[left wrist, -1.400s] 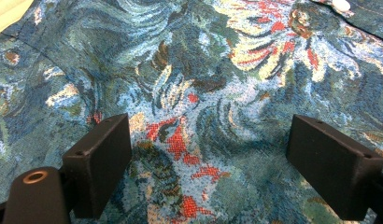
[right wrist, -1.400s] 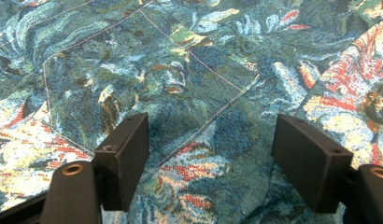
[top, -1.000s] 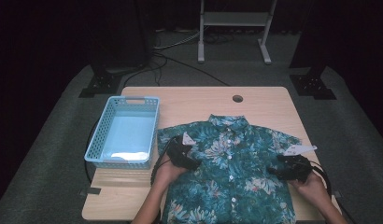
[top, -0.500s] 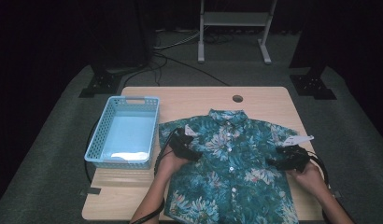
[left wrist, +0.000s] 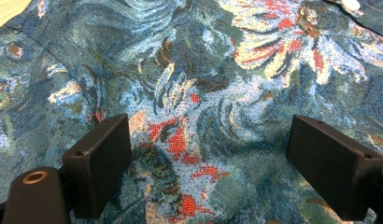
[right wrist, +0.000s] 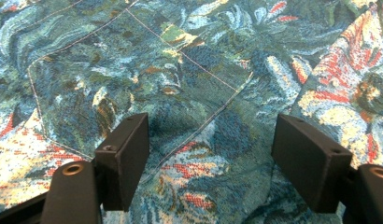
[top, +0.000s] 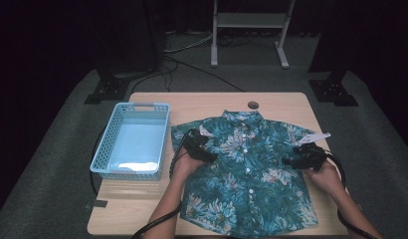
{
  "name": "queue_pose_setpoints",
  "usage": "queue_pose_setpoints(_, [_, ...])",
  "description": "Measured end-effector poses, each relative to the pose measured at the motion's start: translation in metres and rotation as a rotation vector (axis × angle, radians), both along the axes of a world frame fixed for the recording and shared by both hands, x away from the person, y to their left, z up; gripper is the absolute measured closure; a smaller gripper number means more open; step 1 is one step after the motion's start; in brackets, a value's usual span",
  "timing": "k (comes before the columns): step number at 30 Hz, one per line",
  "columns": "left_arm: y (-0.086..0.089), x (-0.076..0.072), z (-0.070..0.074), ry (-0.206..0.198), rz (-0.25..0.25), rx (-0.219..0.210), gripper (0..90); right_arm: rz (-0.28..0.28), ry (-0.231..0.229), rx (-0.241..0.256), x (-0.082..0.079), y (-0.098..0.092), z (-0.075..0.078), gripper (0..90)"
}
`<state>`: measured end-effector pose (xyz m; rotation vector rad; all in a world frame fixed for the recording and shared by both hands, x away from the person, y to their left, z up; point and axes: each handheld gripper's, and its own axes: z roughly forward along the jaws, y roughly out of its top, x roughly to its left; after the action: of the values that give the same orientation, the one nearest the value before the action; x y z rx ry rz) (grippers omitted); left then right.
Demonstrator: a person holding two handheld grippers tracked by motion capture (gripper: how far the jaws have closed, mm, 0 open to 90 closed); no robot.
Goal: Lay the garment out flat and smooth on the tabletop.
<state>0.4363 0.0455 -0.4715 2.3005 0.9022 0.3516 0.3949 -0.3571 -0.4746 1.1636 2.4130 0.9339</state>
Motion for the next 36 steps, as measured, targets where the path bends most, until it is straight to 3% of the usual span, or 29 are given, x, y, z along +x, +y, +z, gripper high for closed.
queue_pose_setpoints(4, [-0.002, 0.007, -0.001, -0.004, 0.025, -0.007, 13.4, -0.017, 0.007, -0.005, 0.008, 0.001, 0.001, 27.1])
queue_pose_setpoints(12, [-0.002, 0.006, -0.002, -0.02, 0.048, -0.026, 13.4, -0.027, 0.0, 0.004, 0.009, 0.001, 0.0, 27.1])
queue_pose_setpoints(18, [-0.007, 0.006, -0.001, -0.003, 0.056, -0.005, 9.5, -0.032, -0.004, 0.008, 0.009, 0.001, -0.001, 26.9])
queue_pose_setpoints(21, [-0.007, 0.004, 0.0, 0.008, 0.056, -0.001, 9.4, -0.031, -0.008, 0.011, 0.008, 0.0, -0.001, 26.7])
queue_pose_setpoints(26, [-0.003, -0.001, 0.001, 0.04, 0.076, -0.043, 9.5, -0.035, -0.001, 0.003, 0.008, 0.005, -0.001, 20.7])
queue_pose_setpoints(31, [0.0, -0.006, 0.003, 0.043, 0.062, -0.033, 9.5, -0.037, 0.032, -0.006, 0.009, 0.006, 0.002, 23.0])
queue_pose_setpoints(33, [0.002, -0.008, 0.006, 0.038, 0.056, -0.026, 9.4, -0.03, 0.013, -0.018, 0.006, 0.005, 0.006, 24.1])
queue_pose_setpoints(36, [0.005, -0.011, 0.009, 0.029, 0.056, -0.032, 9.5, -0.035, 0.013, 0.009, 0.003, 0.001, 0.01, 24.1])
